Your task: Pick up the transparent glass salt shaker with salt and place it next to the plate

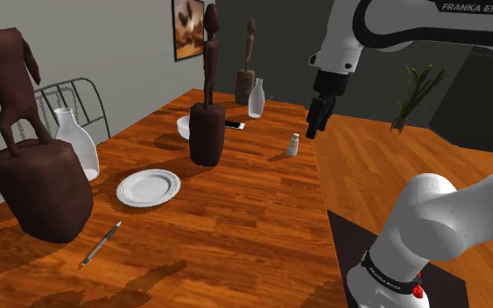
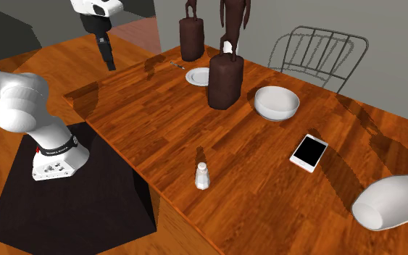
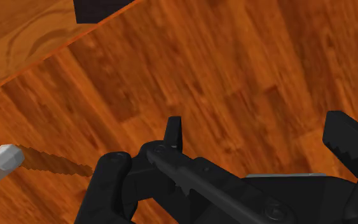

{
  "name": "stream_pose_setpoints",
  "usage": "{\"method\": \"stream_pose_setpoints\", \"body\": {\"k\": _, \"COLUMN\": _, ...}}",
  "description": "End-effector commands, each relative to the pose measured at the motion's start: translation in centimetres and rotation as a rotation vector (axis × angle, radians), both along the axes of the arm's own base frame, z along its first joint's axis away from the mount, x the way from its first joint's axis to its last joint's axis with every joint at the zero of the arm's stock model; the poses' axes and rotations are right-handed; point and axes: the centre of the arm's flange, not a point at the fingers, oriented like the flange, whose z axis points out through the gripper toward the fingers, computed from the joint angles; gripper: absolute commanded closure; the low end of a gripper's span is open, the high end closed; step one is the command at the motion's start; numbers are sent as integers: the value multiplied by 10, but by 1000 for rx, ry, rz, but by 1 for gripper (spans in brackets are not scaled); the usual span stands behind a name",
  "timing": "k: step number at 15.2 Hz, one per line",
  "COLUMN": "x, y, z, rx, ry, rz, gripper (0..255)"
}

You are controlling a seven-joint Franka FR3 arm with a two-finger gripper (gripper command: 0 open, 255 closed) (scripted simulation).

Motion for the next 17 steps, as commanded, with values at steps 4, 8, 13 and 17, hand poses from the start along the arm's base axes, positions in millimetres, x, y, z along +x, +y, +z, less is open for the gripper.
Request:
{"method": "stream_pose_setpoints", "body": {"k": 4, "x": 17, "y": -32, "z": -15, "rx": 0, "ry": -2, "rz": -5, "gripper": 0}}
{"method": "stream_pose_setpoints", "body": {"k": 8, "x": 39, "y": -76, "z": -35, "rx": 0, "ry": -5, "rz": -11, "gripper": 0}}
{"method": "stream_pose_setpoints", "body": {"k": 13, "x": 66, "y": -130, "z": -59, "rx": 1, "ry": -9, "rz": -19, "gripper": 0}}
{"method": "stream_pose_setpoints", "body": {"k": 17, "x": 88, "y": -174, "z": -79, "rx": 1, "ry": -12, "rz": -25, "gripper": 0}}
